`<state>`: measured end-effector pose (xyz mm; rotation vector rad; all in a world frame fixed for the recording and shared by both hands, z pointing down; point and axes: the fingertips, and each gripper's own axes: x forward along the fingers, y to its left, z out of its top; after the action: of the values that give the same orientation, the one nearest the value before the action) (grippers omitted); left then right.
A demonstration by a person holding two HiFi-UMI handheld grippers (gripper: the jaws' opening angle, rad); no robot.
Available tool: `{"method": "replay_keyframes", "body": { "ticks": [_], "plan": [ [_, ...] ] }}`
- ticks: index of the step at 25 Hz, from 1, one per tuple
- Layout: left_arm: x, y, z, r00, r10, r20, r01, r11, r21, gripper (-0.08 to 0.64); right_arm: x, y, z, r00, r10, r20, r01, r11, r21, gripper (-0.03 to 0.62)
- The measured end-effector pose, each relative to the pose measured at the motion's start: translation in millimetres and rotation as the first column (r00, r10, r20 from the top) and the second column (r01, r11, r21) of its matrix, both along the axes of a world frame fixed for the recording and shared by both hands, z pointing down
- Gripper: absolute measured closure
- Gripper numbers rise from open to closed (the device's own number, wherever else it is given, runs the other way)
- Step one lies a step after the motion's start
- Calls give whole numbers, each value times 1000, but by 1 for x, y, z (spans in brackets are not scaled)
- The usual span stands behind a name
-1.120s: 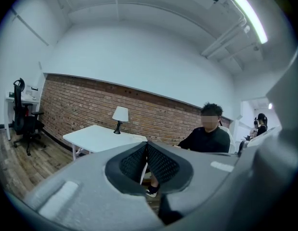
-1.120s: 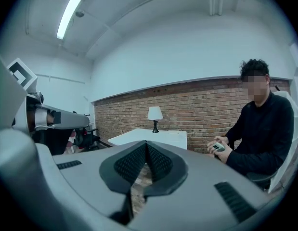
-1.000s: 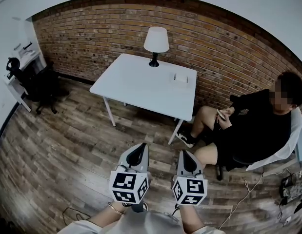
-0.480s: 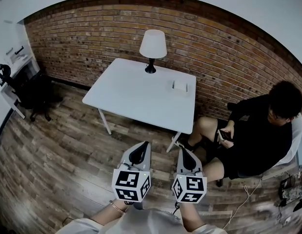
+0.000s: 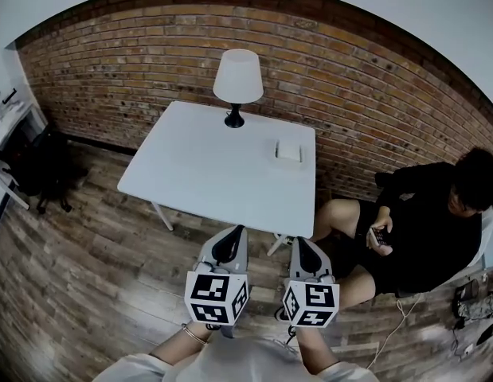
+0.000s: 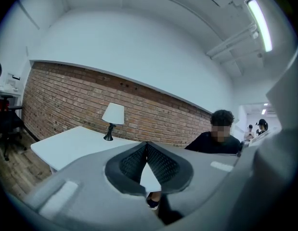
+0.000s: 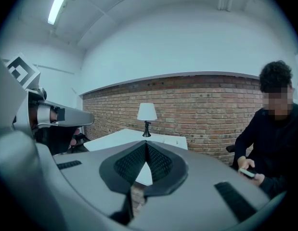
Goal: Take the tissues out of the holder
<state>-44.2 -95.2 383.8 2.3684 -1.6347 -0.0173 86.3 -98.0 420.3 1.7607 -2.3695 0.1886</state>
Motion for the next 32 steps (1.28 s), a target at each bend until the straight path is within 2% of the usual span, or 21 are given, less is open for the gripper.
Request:
{"method": "replay_keyframes", "body": {
  "ticks": [18, 26, 32],
  "plan": [
    [3, -148, 7, 996, 81, 41, -80, 996, -24, 551, -3, -144, 4, 998, 66, 18, -66, 998, -15, 591],
    [6, -194, 7, 995, 91, 39, -90, 996, -27, 551, -2, -180, 4, 995, 89, 32, -89, 996, -19, 591],
    [10, -214, 13, 996, 74, 40, -73, 997, -38, 551, 3, -197, 15, 996, 80, 35, -78, 995, -61, 591]
  ]
}}
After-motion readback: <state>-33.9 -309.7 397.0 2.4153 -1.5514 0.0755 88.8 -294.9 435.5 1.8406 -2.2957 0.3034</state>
